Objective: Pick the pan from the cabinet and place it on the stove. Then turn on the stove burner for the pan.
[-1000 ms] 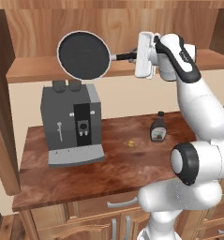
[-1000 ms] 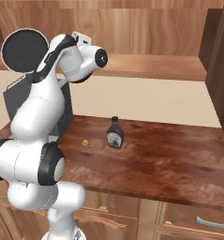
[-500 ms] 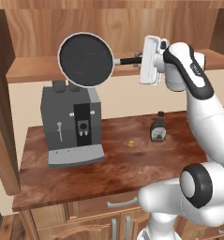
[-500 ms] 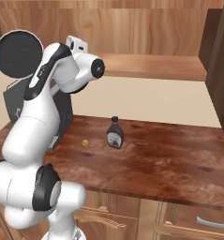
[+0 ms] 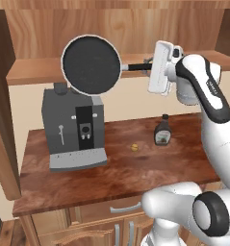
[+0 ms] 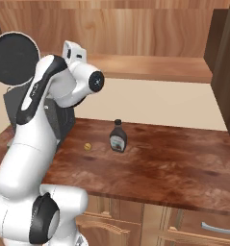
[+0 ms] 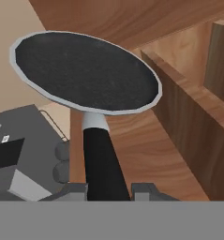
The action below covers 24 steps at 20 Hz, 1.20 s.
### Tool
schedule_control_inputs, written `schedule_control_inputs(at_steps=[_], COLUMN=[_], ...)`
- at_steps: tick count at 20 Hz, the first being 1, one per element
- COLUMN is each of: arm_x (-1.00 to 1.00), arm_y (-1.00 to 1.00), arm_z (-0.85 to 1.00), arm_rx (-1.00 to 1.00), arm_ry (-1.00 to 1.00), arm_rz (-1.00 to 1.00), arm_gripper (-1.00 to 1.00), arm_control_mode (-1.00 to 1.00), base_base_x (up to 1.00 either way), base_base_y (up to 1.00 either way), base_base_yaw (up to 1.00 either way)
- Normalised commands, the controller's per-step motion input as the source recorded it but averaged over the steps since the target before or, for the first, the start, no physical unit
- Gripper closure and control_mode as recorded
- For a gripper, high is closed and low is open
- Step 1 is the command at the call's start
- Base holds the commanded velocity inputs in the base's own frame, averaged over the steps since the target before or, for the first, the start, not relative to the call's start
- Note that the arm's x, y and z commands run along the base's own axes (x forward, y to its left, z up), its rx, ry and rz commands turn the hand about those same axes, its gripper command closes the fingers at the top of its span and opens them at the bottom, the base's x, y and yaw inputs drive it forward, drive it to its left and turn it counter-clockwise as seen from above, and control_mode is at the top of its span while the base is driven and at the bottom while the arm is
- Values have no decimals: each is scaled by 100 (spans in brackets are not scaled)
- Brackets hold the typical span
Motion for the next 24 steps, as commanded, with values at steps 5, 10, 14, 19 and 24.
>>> schedule_control_inputs(at_steps=[5,10,14,19,24], arm_x=[-31,-42,-40,-28,-36], arm_y=[0,0,-3,0,-1], arm_z=[0,0,0,-4,-11], arm_rx=[0,0,0,0,0], arm_ry=[0,0,0,0,0], arm_rz=[-2,-4,-3,-1,0], arm_gripper=[100,100,100,100,100], arm_control_mode=[-100,-100,-100,-100,-100], base_base_x=[0,0,0,0,0], base_base_y=[0,0,0,0,0], base_base_yaw=[0,0,0,0,0])
